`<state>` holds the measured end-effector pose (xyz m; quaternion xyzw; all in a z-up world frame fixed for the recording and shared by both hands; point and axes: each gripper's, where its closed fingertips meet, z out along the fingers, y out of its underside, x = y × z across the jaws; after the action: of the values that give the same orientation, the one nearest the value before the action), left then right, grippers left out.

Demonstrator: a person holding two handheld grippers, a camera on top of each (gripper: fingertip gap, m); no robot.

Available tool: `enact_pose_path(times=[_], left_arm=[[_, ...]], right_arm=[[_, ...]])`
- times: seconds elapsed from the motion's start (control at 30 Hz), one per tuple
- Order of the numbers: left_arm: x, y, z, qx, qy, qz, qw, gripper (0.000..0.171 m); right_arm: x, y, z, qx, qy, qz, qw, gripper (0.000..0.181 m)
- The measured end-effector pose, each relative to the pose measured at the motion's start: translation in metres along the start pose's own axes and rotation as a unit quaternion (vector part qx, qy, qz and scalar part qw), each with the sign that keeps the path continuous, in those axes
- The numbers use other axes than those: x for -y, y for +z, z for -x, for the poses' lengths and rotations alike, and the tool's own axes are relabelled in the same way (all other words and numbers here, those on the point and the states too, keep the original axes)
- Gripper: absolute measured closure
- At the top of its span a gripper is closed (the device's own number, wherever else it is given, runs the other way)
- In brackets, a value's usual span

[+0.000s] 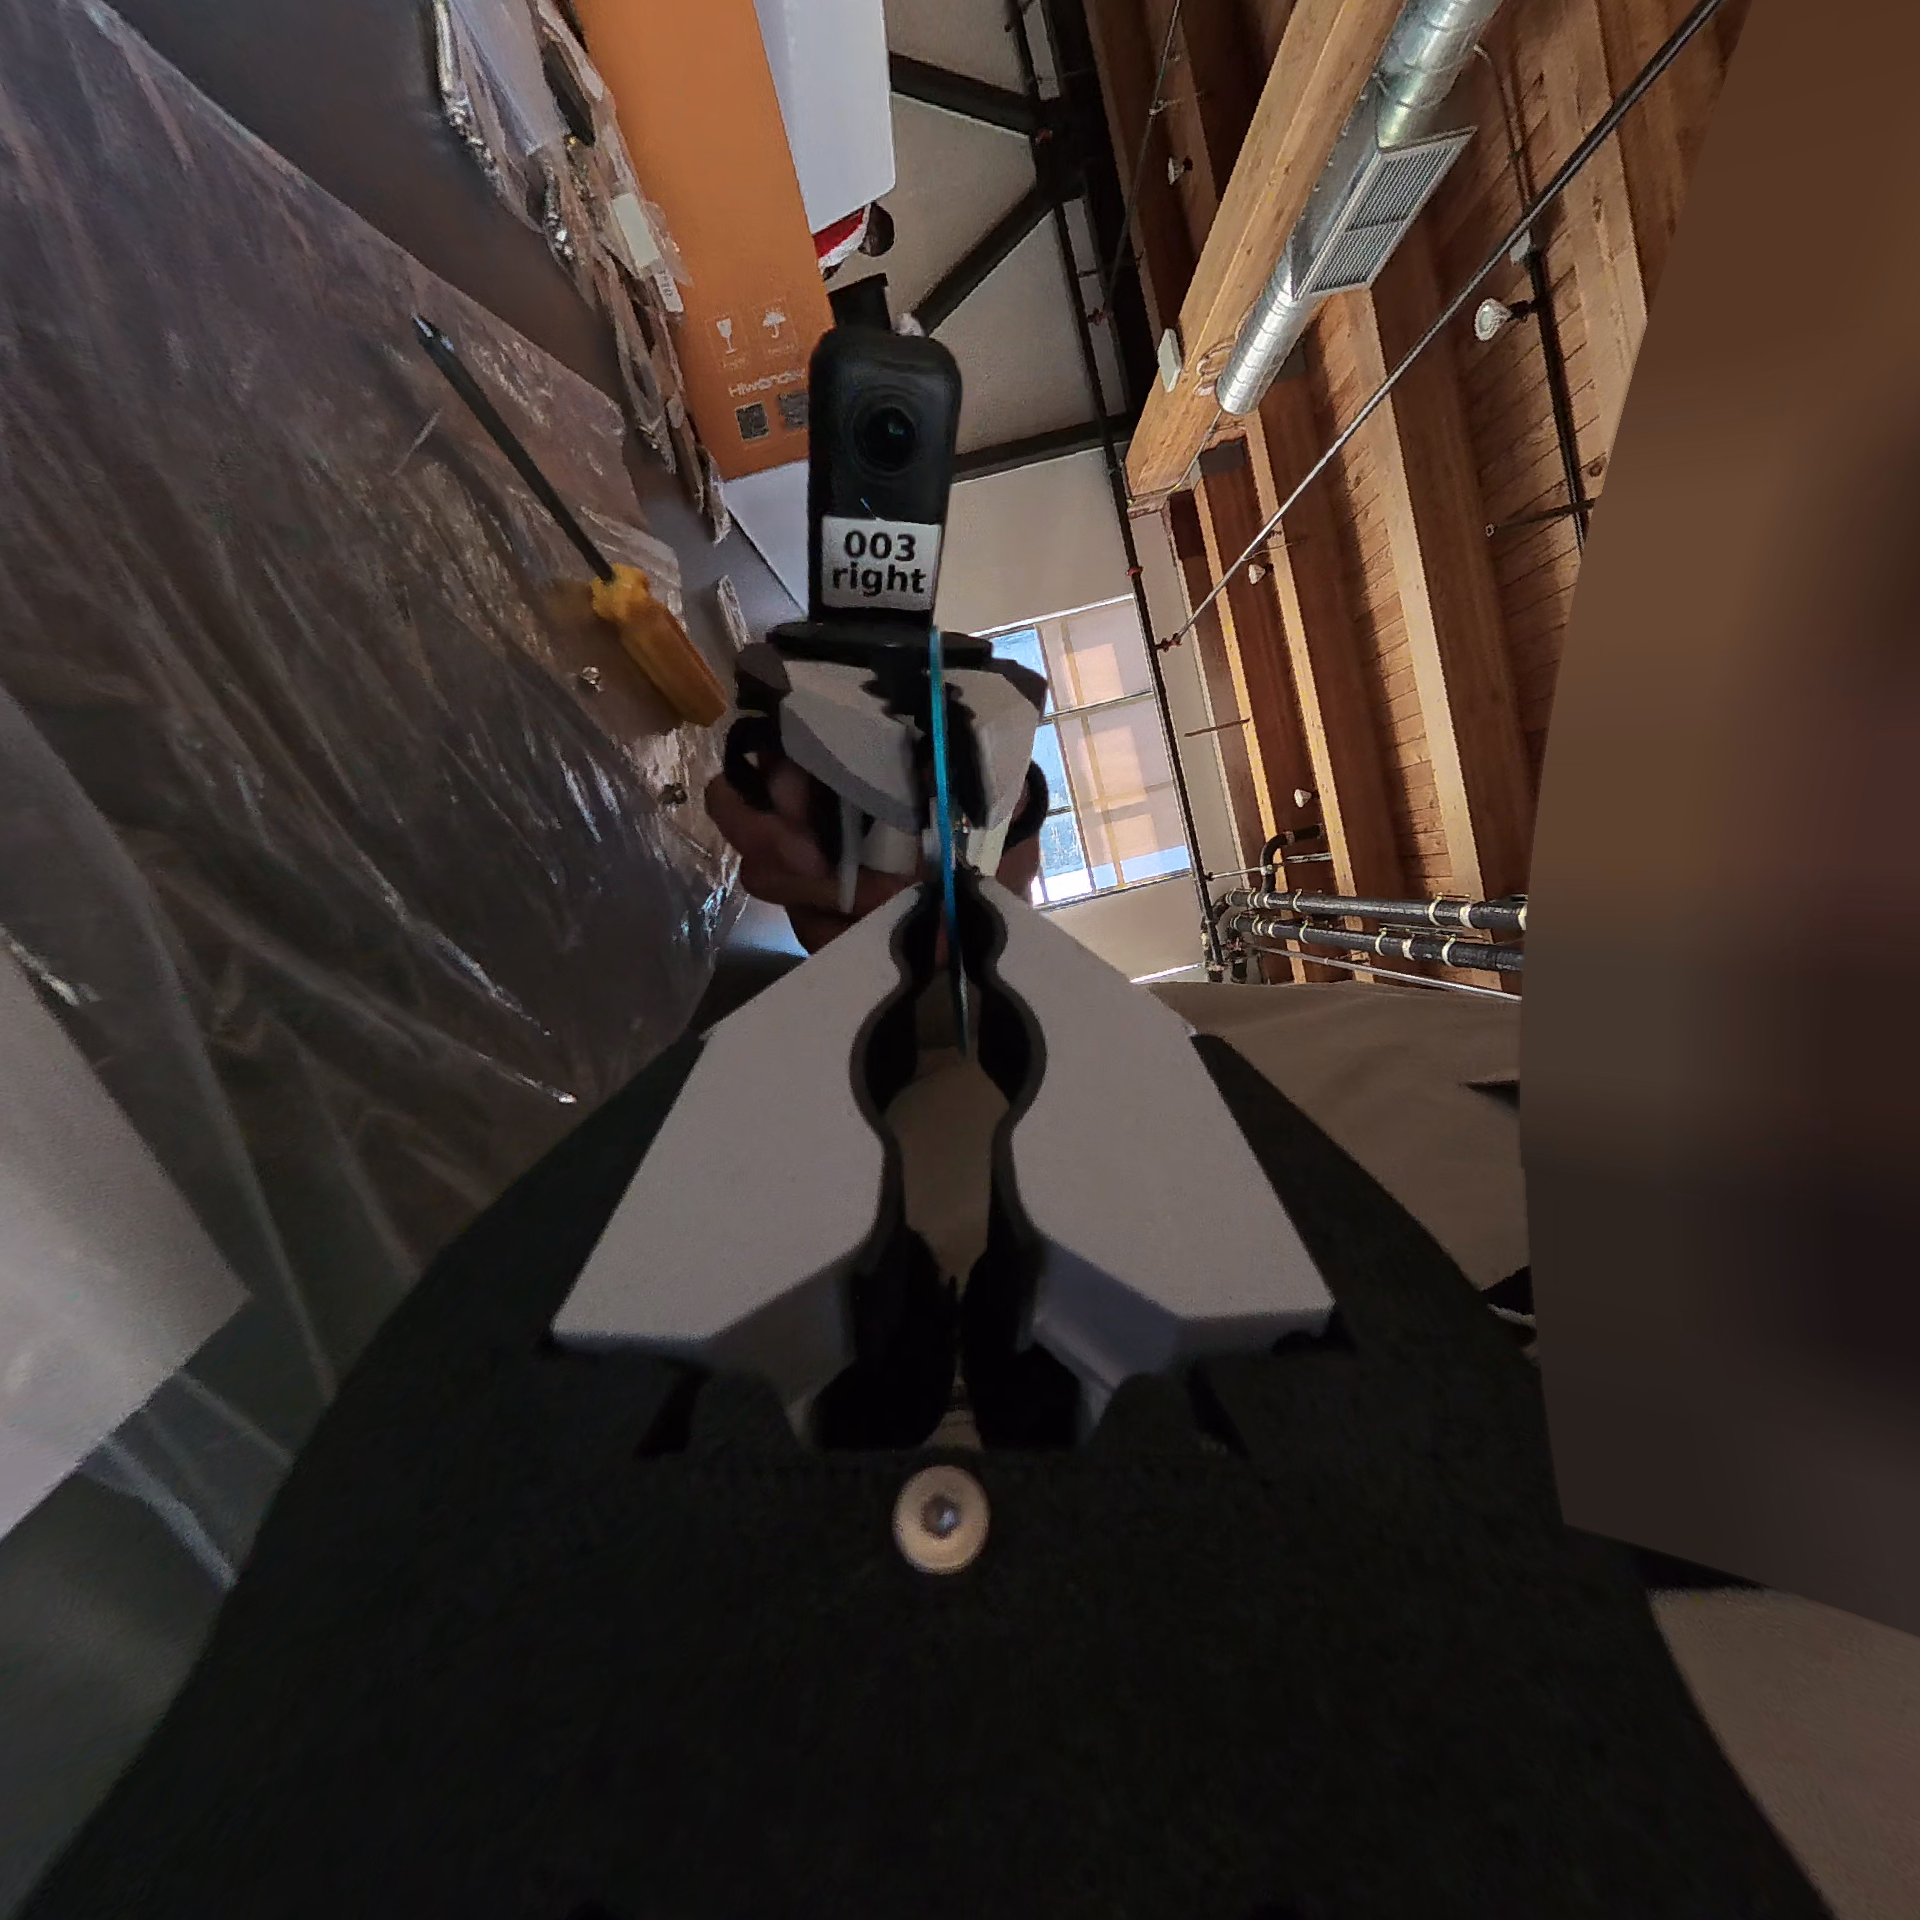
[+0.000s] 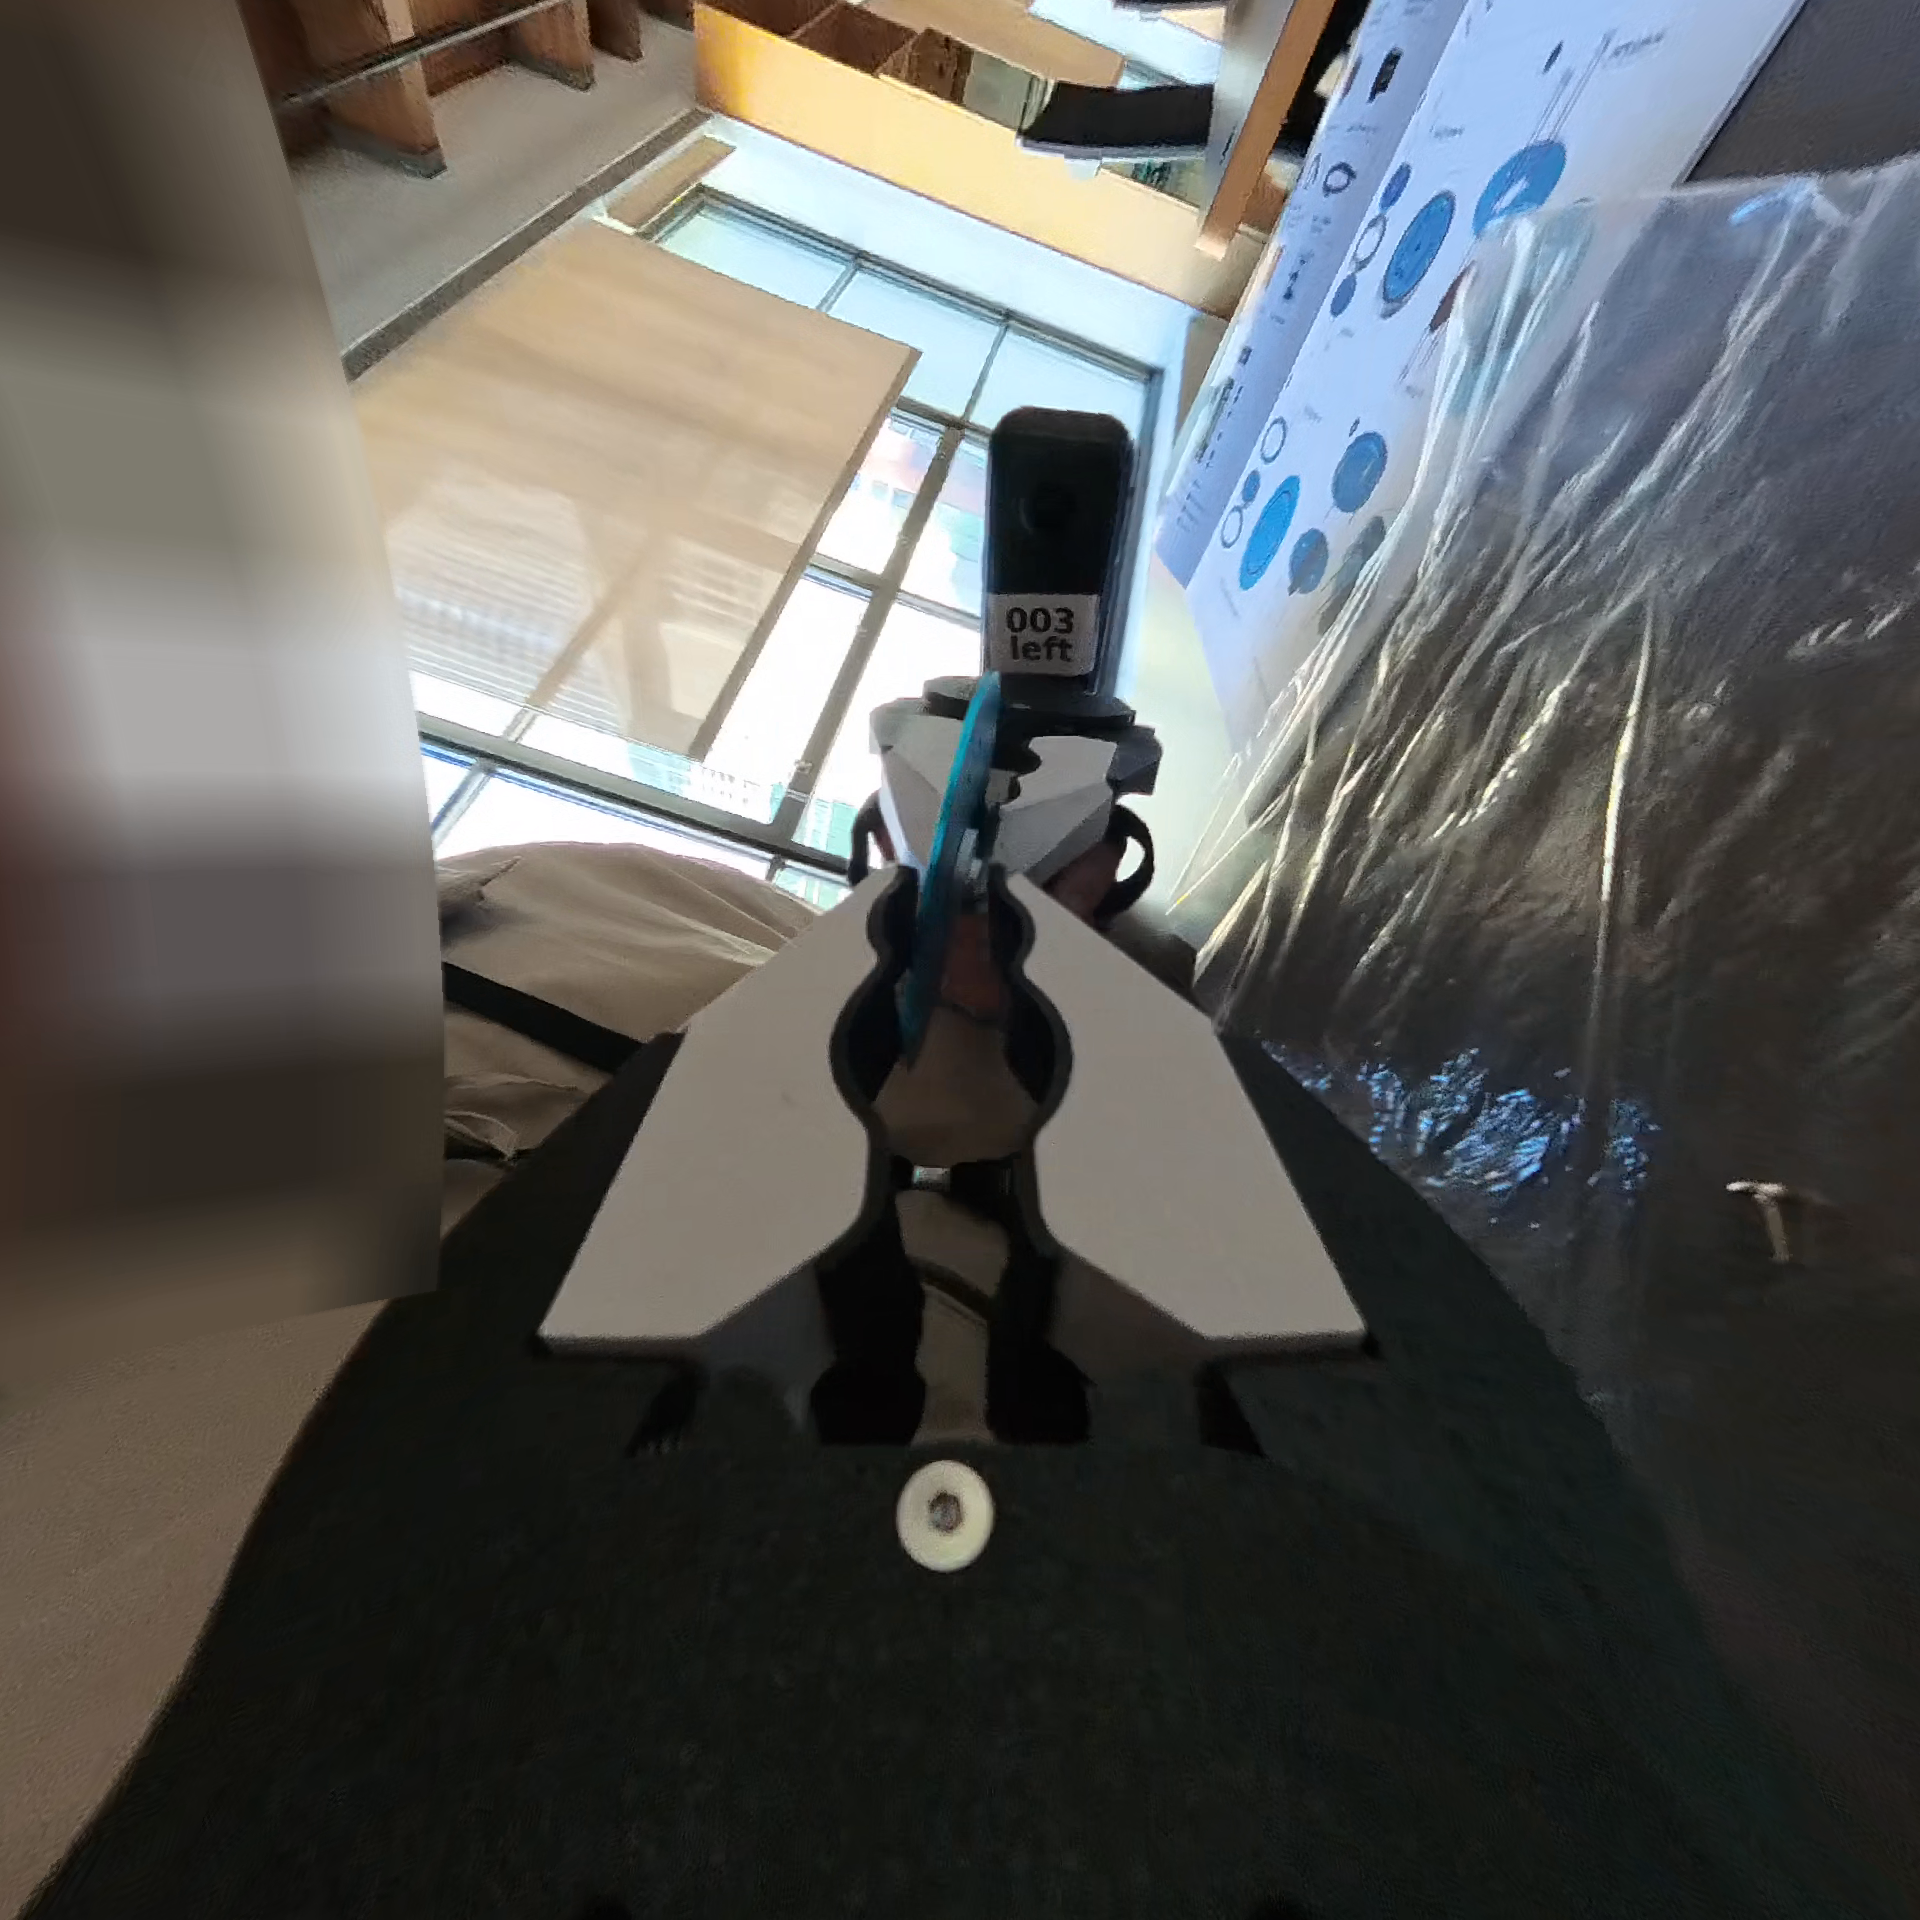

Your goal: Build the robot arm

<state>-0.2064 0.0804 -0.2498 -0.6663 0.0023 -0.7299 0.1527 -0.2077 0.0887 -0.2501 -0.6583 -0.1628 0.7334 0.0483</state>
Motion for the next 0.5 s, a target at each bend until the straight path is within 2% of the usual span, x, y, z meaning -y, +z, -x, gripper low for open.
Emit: enact_pose_path(times=[0.07,0.23,0.4,0.5], left_arm=[[-0.001,0.001,0.004,0.007,-0.002,0.003,1.000,0.168],[-0.003,0.004,0.008,0.008,-0.011,0.008,1.000,0.168],[0.000,0.006,0.013,0.015,-0.015,0.001,1.000,0.168],[0.001,0.008,0.014,0.018,-0.009,0.000,1.000,0.168]], right_arm=[[-0.003,0.001,-0.003,-0.009,0.007,0.004,1.000,0.175],[-0.006,-0.003,-0.007,-0.022,0.014,0.005,1.000,0.175],[-0.010,-0.005,-0.008,-0.029,0.004,0.006,1.000,0.169],[-0.006,-0.007,-0.012,-0.044,0.000,-0.015,0.999,0.178]])
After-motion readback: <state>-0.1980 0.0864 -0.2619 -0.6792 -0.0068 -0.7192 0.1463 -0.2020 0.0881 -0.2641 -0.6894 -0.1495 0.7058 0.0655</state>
